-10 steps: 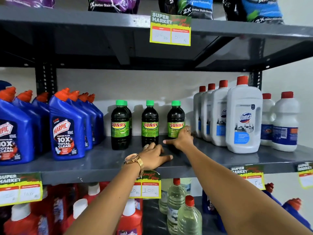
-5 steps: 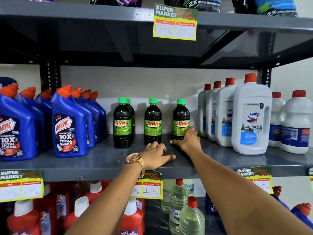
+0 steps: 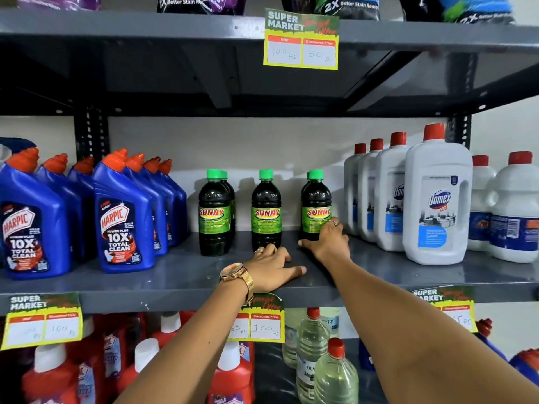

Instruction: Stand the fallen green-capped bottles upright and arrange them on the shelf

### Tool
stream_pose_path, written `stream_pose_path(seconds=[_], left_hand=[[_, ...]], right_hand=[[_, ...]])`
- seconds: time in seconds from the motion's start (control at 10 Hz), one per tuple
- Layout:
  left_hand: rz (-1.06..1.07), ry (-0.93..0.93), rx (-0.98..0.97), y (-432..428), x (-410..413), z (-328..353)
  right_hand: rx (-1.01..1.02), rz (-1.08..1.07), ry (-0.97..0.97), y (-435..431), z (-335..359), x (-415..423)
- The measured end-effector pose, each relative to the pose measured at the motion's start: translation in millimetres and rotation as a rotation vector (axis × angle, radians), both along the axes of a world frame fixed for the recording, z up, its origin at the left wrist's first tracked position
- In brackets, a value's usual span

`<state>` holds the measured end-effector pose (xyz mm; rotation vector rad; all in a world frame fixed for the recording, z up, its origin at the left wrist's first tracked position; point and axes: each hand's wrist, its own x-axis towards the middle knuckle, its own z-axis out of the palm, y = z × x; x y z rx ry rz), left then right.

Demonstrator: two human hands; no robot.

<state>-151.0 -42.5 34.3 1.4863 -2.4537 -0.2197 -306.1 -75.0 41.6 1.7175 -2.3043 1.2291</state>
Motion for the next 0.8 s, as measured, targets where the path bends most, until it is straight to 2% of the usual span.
stream_pose_path(seconds=[0.6,0.7,0.8], left_hand=[[0.001,0.007,0.021,-0.4,1.2,0.1],[-0.014,0.036,-0.002,1.7,2.4,-1.2],[-0.036,0.155,-0.107,4.1,2.3,1.7]], right_hand=[[0.001,-0.043,-0.02,-1.4,0.1,0.4],[-0.002,-0.031,-0.061,-1.1,-2.9,1.5],[-0.043,-0.05,-0.136,8.3,7.4,1.7]])
